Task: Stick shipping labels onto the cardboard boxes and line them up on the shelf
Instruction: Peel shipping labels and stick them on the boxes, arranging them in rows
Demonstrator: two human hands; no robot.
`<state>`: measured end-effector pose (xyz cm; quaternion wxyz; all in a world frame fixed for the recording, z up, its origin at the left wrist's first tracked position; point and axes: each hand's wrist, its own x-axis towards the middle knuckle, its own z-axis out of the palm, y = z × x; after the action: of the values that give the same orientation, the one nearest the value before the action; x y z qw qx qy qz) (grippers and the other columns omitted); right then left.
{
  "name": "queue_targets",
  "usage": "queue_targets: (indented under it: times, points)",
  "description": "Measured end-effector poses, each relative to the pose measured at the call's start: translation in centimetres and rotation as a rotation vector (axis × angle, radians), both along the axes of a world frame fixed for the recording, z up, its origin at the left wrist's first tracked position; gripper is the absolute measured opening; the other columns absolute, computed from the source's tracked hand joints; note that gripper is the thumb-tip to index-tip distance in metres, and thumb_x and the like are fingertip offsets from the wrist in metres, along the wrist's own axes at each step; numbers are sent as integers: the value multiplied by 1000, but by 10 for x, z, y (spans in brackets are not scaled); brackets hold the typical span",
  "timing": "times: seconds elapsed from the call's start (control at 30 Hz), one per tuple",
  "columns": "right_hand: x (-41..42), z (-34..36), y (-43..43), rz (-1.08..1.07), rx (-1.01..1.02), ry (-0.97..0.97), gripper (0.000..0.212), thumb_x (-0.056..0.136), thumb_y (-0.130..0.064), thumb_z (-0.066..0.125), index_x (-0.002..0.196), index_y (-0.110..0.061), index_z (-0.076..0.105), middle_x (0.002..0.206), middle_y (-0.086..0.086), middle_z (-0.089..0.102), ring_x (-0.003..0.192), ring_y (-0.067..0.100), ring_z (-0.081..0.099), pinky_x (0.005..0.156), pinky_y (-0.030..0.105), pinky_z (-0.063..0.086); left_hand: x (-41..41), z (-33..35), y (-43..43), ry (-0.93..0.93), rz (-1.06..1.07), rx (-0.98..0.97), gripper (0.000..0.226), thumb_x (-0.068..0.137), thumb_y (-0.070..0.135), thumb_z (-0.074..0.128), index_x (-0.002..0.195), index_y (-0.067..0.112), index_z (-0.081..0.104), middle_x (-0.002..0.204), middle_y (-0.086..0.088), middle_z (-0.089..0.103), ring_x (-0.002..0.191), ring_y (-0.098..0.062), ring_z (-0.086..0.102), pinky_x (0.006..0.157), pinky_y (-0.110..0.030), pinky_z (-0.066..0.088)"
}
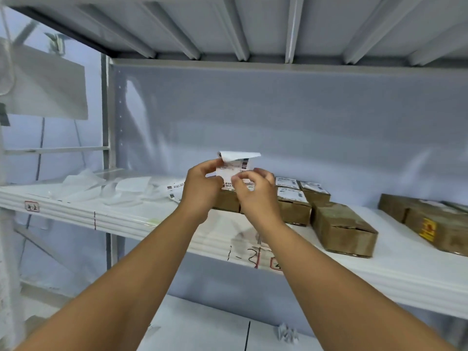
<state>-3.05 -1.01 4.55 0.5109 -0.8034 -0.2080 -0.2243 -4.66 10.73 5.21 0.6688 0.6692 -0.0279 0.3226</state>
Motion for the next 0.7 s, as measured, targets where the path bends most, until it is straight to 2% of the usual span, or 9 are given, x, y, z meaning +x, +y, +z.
queue_targets:
  times: [0.07, 0.17, 0.2, 0.27, 0.33, 0.43, 0.53, 0.63, 0.7]
  points:
    - [2, 8, -19, 10, 87, 22, 22, 93, -35, 54, 105, -21, 67, 131, -3, 33, 79, -20, 44, 78, 12, 28, -3, 4, -12, 3, -86, -36, 47, 77, -14, 44, 106, 16, 65, 114, -9, 65, 101, -29, 64, 88, -40, 50]
    - [5, 21, -47, 10, 166, 32, 17, 94, -25, 55, 105, -21, 68, 114, -2, 52, 91, 5, 54, 86, 23, 42, -8, 7, -36, 16, -259, -14, 48, 79, -17, 41, 111, 10, 63, 114, -15, 63, 91, -26, 63, 76, -31, 50]
    - [5, 25, -57, 27, 193, 52, 16, 94, -17, 54, 103, -21, 67, 100, -4, 57, 86, 12, 56, 77, 24, 46, -11, 8, -45, 27, -296, -19, 47, 81, -18, 41, 113, 9, 62, 110, -12, 63, 85, -22, 62, 71, -26, 49]
    - [7, 32, -82, 66, 246, 91, 28, 92, 1, 50, 103, -20, 65, 84, -6, 58, 70, 12, 55, 57, 15, 43, -11, 10, -62, 51, -365, -56, 45, 83, -18, 41, 117, 6, 59, 108, -9, 59, 81, -17, 59, 69, -22, 48]
    - [7, 37, -107, 73, 290, 113, 33, 90, 7, 49, 107, -17, 64, 86, -3, 60, 69, 10, 57, 56, 14, 45, -8, 12, -81, 69, -428, -79, 42, 84, -16, 45, 119, 5, 57, 111, -10, 56, 83, -15, 59, 71, -20, 51]
    - [13, 39, -138, 68, 314, 156, 36, 90, 8, 51, 119, -10, 63, 101, 0, 65, 84, 15, 63, 79, 25, 53, -4, 12, -108, 79, -469, -73, 39, 86, -11, 53, 119, 7, 57, 118, -9, 56, 87, -14, 61, 75, -17, 54]
    - [18, 37, -170, 42, 336, 197, 33, 91, 8, 51, 116, -8, 64, 116, 9, 65, 102, 26, 65, 95, 38, 51, 1, 10, -136, 96, -478, 9, 39, 86, -8, 57, 121, 10, 58, 116, -5, 57, 87, -13, 62, 76, -19, 55]
    - [22, 32, -198, 66, 357, 255, 30, 89, 9, 52, 106, -10, 67, 112, 13, 67, 94, 27, 65, 95, 41, 50, 14, 3, -158, 101, -462, 91, 41, 84, -5, 61, 119, 16, 59, 120, -2, 59, 91, -13, 63, 87, -26, 52]
    - [23, 27, -210, 81, 351, 284, 33, 87, 12, 52, 112, -5, 65, 111, 15, 66, 84, 20, 64, 79, 27, 55, 20, -3, -167, 110, -433, 135, 42, 84, 0, 63, 120, 21, 60, 121, 1, 59, 101, -15, 62, 94, -29, 48]
